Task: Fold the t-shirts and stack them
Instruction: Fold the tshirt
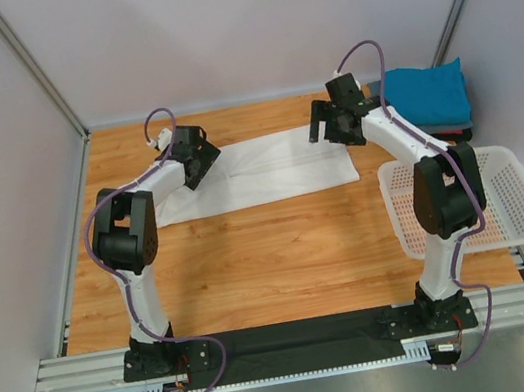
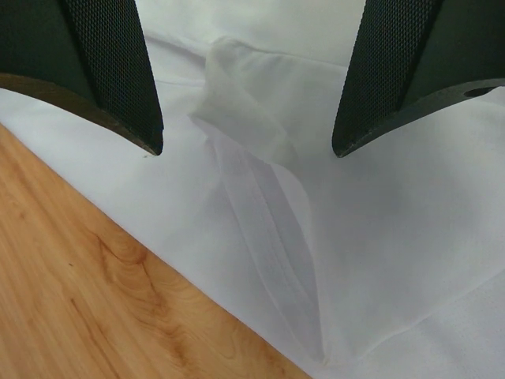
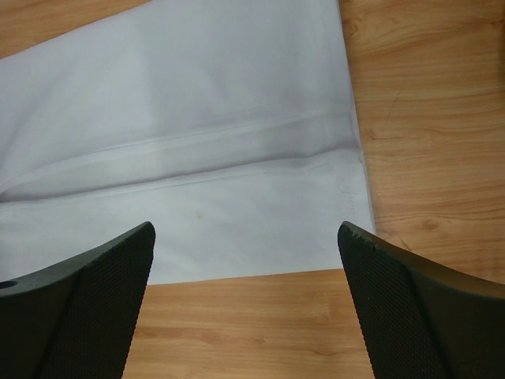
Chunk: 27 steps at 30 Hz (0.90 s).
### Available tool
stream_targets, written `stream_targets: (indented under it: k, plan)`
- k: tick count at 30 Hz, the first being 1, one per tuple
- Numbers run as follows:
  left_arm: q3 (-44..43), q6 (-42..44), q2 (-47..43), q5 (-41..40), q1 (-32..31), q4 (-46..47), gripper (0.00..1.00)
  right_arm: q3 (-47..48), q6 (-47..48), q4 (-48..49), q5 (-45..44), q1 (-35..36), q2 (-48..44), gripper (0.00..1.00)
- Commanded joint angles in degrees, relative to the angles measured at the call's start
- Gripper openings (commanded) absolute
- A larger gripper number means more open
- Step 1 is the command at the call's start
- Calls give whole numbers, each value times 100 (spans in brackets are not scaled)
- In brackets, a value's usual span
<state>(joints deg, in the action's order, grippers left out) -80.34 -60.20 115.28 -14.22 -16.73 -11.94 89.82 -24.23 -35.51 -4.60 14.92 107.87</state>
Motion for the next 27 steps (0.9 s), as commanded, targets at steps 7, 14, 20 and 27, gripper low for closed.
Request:
stream_targets:
  k: [7, 14, 20, 27]
  plan:
    - [-772, -211, 609, 129, 12, 262, 93, 246, 111, -105, -234, -33, 93, 100]
    - [-1169, -246, 908, 200, 12, 342, 93, 220, 103, -149, -243, -50, 155, 100]
    - [-1230, -369, 1066, 288, -23, 780, 93, 238, 59, -132, -147, -50, 243, 100]
    - [-1485, -536, 1461, 376, -41, 984, 92, 220, 76, -123, -138, -50, 225, 100]
